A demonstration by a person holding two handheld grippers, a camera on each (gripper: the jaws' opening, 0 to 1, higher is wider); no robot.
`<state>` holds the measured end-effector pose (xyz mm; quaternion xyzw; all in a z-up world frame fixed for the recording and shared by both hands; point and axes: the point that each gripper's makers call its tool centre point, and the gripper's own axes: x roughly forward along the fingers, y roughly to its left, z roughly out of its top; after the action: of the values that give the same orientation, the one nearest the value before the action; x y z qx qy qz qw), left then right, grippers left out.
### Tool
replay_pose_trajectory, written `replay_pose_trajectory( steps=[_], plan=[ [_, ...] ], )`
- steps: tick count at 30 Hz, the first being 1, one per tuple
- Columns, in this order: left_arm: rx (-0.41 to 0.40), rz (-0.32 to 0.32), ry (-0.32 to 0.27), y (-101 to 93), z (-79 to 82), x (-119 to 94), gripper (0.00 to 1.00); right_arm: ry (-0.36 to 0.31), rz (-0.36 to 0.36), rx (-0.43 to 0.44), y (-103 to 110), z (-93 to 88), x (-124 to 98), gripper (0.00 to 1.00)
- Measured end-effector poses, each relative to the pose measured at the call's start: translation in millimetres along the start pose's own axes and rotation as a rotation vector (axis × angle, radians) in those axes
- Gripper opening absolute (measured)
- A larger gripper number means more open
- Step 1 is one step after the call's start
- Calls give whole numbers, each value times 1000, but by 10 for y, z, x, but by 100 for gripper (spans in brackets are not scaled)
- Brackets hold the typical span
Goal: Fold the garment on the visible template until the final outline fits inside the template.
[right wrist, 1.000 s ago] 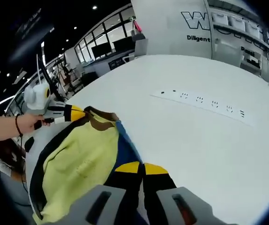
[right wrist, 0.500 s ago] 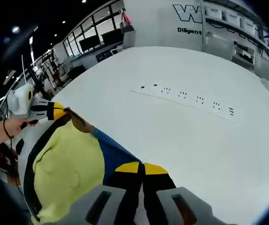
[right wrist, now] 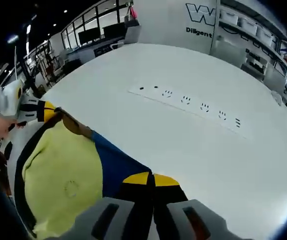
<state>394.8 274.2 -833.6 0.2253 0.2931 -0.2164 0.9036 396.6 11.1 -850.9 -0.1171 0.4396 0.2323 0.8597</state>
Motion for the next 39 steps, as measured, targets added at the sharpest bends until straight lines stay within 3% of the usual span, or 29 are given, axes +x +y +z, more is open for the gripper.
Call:
replay_pose_trajectory(
  steps=[2, 5, 9, 11, 17, 22, 23, 27, 32, 39],
  plan=[
    [4, -1, -18, 12, 30, -20, 2, -61, -2, -78, -1, 112, -27, 0],
    [-3, -3, -39, 43, 46, -33, 4, -71, -20, -109, -51, 181, -73, 0],
    [-64, 7, -34, 92, 10, -30, 4, -82, -31, -80, -124, 240, -96, 0],
    [-65, 13, -33, 98, 4, -27, 4, -123, 14, -96, -14, 307, -98, 0],
    [-103, 14, -12, 102, -55, 23, 2, -105, 87, -101, 208, 233, -59, 0],
    [-99, 37, 12, 146, -111, 21, 2, -104, 81, -80, 158, 201, -65, 0],
    [-134, 35, -4, 155, -92, -3, 2, -115, 78, -65, 124, 214, -90, 0],
    [-123, 29, -32, 150, -36, -141, 2, -145, 68, -47, 59, 220, -213, 0],
    [-151, -23, -72, 19, -5, -298, 4, -169, 66, -51, 35, 166, -392, 0],
    [-126, -69, -121, -150, 63, -519, 4, -179, 53, -56, 24, 62, -577, 0]
  ],
)
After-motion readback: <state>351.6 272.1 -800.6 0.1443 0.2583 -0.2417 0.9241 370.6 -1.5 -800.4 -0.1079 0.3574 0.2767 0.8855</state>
